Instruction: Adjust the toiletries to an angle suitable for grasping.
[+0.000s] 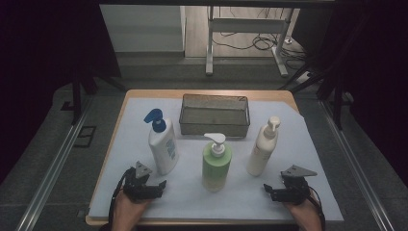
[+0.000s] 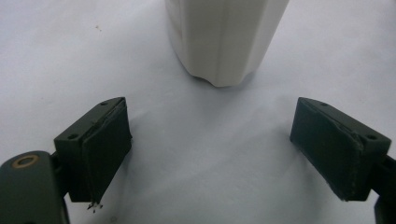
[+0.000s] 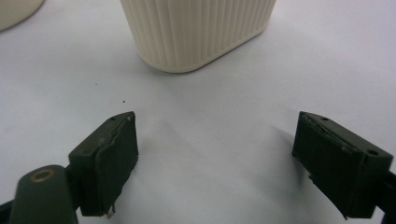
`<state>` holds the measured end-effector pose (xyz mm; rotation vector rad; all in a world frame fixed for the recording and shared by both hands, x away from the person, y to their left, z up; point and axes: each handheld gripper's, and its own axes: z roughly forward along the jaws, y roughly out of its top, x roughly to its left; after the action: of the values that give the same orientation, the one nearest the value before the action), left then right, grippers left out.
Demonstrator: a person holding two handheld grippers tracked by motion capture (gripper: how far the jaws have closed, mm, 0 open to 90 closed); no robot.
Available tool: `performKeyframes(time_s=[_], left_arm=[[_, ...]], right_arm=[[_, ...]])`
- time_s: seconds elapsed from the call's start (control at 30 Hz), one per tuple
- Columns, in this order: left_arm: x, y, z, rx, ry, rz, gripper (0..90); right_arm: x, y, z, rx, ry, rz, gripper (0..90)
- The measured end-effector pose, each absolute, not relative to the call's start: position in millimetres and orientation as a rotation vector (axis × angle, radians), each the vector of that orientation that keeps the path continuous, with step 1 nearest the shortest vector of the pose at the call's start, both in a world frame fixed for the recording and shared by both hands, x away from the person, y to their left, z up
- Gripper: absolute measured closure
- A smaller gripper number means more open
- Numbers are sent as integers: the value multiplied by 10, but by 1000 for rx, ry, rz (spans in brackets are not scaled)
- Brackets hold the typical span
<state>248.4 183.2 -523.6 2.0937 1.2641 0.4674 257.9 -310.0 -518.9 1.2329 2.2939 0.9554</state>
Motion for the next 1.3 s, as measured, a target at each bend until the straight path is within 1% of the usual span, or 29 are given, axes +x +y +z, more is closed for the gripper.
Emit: performKeyframes(time_s=[1.1, 1.23, 1.3], left_arm=[[2486, 1836, -5239, 2089, 1266, 464, 120], [2486, 1836, -5239, 2089, 1266, 464, 120], [2486, 1836, -5238, 2089, 1266, 464, 120]], right_arm=[[2595, -3087, -5168, 1244, 2309, 937, 138], [2587, -3078, -5153, 1249, 2309, 929, 174], [2573, -3064, -5140, 1247, 2315, 931, 214]])
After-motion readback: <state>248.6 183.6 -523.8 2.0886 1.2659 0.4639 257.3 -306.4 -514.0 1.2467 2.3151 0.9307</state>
